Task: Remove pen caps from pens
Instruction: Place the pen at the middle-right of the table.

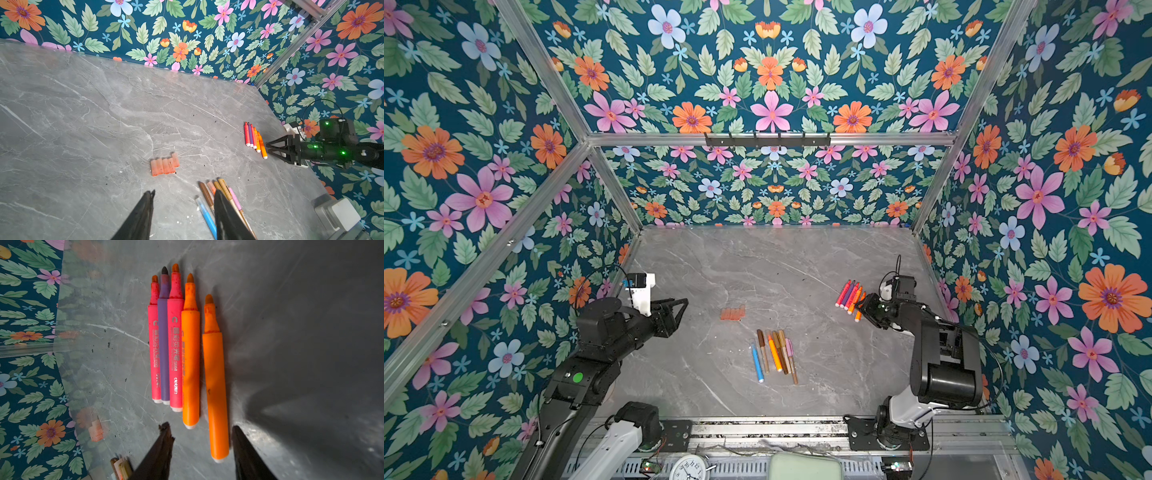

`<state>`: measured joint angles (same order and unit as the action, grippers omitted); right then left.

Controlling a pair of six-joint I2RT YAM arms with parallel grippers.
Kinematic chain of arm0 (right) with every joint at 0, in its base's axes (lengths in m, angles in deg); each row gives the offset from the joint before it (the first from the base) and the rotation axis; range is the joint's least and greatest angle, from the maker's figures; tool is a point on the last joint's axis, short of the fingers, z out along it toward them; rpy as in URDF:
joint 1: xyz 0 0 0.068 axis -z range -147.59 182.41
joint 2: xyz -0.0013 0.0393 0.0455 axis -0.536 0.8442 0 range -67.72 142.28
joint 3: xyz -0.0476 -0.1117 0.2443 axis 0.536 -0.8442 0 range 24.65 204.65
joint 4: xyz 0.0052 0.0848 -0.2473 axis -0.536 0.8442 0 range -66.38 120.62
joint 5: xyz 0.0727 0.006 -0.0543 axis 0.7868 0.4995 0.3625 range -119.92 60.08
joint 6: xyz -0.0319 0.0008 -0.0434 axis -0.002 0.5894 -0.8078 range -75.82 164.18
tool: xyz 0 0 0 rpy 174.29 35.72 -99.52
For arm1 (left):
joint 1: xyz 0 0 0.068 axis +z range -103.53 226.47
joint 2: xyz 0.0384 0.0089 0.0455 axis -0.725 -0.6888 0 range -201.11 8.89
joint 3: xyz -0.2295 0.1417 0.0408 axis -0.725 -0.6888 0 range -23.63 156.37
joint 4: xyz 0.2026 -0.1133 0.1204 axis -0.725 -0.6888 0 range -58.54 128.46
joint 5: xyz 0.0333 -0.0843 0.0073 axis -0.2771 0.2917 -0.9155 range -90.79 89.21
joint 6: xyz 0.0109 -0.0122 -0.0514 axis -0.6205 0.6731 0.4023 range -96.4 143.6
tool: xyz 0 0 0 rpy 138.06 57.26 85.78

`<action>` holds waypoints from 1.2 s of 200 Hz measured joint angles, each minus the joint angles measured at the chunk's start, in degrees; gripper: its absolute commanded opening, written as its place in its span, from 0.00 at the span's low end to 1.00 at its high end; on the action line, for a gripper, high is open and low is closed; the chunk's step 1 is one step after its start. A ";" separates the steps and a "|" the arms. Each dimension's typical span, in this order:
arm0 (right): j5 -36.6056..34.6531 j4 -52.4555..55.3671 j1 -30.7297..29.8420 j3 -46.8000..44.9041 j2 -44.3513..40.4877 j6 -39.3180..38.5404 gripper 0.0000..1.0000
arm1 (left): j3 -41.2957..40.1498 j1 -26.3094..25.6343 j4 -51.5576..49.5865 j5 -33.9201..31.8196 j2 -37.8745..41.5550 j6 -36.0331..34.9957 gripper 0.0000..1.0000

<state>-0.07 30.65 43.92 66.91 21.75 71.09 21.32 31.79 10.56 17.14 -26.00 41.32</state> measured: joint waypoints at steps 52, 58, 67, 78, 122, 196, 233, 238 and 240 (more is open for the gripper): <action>2.93 -1.25 0.00 0.94 3.91 0.17 0.51 | 0.00 0.00 0.00 -0.02 0.00 0.00 0.50; 4.50 -1.79 0.04 1.22 5.03 0.35 0.51 | 0.00 0.00 0.00 -0.02 0.00 0.00 0.50; 6.69 -3.43 0.09 1.57 6.51 0.96 0.51 | 0.00 0.00 0.00 -0.02 0.00 0.00 0.50; 8.17 -4.92 0.00 1.73 7.39 1.29 0.51 | 0.00 0.00 0.00 -0.02 0.00 0.00 0.49; 9.05 -5.68 0.02 1.66 7.61 1.70 0.51 | 0.00 0.00 0.00 -0.02 -0.11 0.00 0.49; 7.08 -4.92 -0.04 0.39 5.09 2.08 0.51 | 0.00 0.04 0.00 -0.04 -0.20 0.00 0.50; 5.07 -3.34 -0.04 -0.35 1.77 1.62 0.51 | 0.00 0.04 0.00 -0.07 -0.48 0.00 0.50; 4.87 -3.19 -0.04 -0.44 1.49 1.57 0.51 | 0.00 0.04 0.00 -0.07 -0.48 0.00 0.49; 4.85 -3.10 -0.04 -0.46 1.38 1.55 0.51 | 0.00 0.04 0.00 -0.07 -0.50 0.00 0.49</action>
<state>4.78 27.55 43.87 66.45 23.13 72.64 21.32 31.83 10.56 17.08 -26.50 41.32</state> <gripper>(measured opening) 0.513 0.495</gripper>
